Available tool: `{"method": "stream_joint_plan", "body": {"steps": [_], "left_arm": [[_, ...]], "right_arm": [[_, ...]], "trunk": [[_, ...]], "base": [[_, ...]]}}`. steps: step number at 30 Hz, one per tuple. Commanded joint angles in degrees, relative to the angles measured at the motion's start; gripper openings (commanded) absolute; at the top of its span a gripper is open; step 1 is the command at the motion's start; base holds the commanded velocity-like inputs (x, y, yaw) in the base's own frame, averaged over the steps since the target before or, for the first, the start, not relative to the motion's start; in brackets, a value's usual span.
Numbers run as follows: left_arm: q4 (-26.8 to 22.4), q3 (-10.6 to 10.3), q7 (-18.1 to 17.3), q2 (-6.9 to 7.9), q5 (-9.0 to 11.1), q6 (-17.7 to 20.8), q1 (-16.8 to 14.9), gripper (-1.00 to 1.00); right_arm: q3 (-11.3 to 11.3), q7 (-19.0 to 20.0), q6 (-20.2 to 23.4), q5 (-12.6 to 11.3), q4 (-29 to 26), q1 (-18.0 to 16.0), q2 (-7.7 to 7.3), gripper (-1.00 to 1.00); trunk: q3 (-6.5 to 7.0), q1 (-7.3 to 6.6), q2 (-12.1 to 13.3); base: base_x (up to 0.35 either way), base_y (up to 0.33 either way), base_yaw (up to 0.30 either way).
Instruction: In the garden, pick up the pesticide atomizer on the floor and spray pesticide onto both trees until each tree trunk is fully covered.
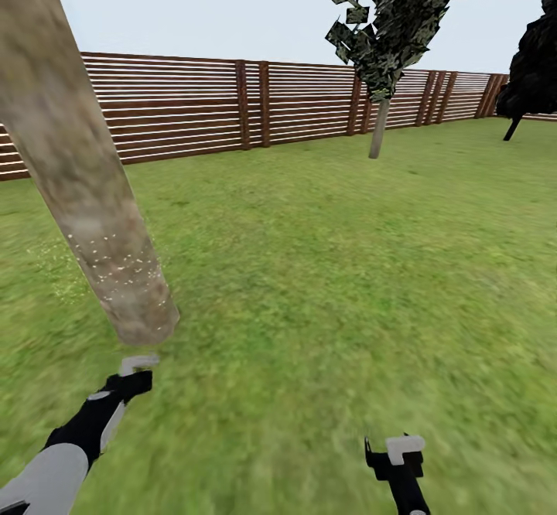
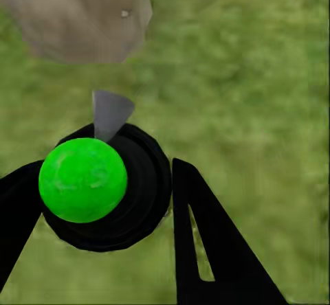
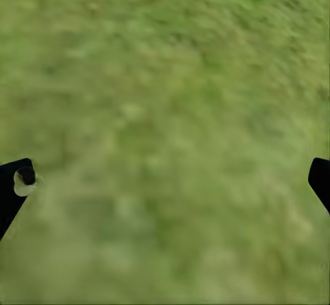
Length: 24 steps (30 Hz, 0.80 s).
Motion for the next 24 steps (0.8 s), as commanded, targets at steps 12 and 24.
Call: {"method": "stream_joint_plan", "body": {"steps": [12,24], "left_arm": [[-0.79,-12.65,-52.02,2.81,-31.9,-3.51,-0.16,-1.0],[-3.19,-13.94,-53.47,0.84,-31.31,-4.09,0.09,-1.0]], "right_arm": [[12.22,47.11,16.56,14.89,-24.74,-1.95,-0.21,1.0],[11.91,49.45,17.67,14.75,-26.61,-3.81,0.77,1.0]], "trunk": [[-0.05,-0.01,-0.02],[-0.04,-0.01,-0.02]], "base": [[0.0,0.0,0.0],[0.0,0.0,0.0]]}}
